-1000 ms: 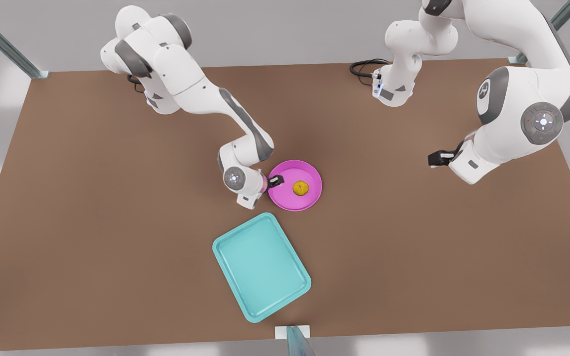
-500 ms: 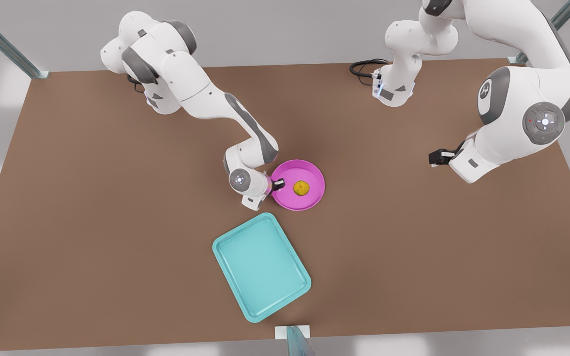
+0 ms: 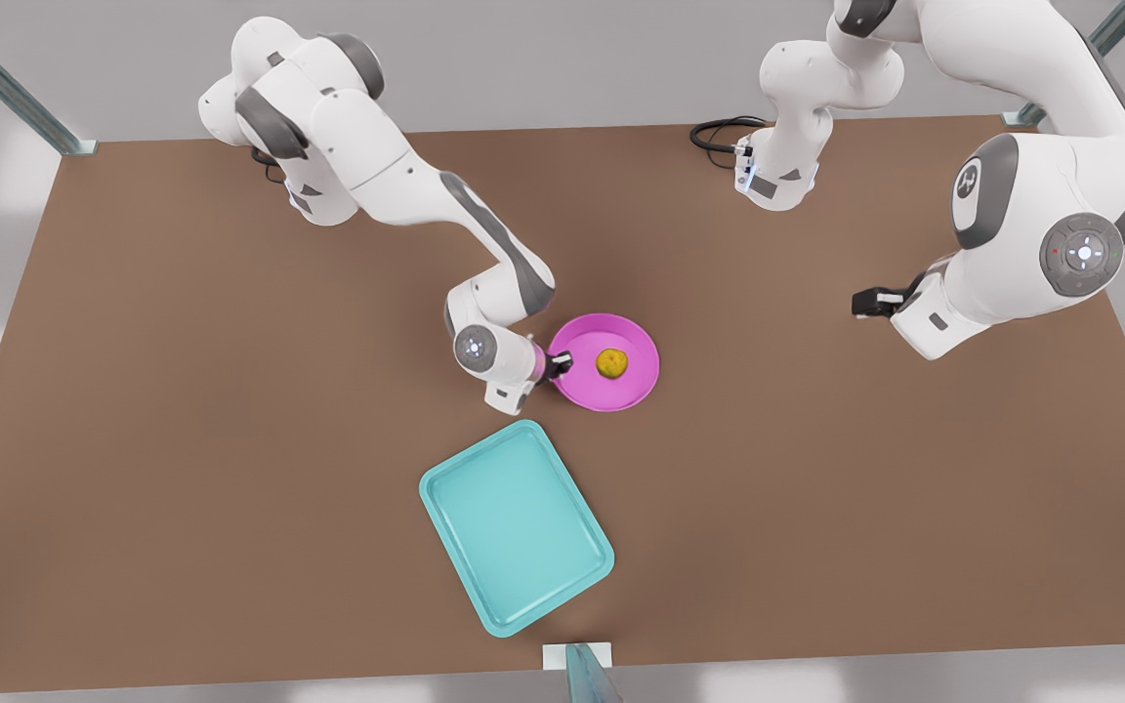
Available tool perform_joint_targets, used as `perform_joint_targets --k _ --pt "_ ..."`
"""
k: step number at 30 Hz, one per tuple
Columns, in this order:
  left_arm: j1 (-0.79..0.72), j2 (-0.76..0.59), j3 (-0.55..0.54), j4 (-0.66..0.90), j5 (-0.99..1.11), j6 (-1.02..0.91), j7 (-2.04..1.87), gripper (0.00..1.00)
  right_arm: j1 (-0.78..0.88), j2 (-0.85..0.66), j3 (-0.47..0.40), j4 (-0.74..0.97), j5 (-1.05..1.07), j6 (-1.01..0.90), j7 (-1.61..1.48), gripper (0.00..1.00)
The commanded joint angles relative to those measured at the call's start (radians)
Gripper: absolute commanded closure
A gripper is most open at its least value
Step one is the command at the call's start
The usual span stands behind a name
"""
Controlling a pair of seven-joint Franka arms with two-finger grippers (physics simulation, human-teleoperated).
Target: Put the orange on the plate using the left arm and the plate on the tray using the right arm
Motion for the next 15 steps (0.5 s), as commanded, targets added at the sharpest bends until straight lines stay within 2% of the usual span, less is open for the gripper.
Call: perform_joint_targets --k 1,8,15 --pt "0.0 0.0 0.001 0.0 0.0 -0.018 0.022 0.0 -0.004 -0.005 0.0 0.019 0.023 -0.002 0.018 0.79" --pt "0.0 -0.001 0.001 0.0 0.0 -0.02 0.022 0.0 -0.131 -0.026 -0.001 0.09 0.104 0.004 0.024 0.79" --pt "0.0 -0.001 0.001 0.0 0.0 -0.021 0.022 0.0 -0.28 0.031 -0.004 0.17 0.104 0.015 0.028 0.79"
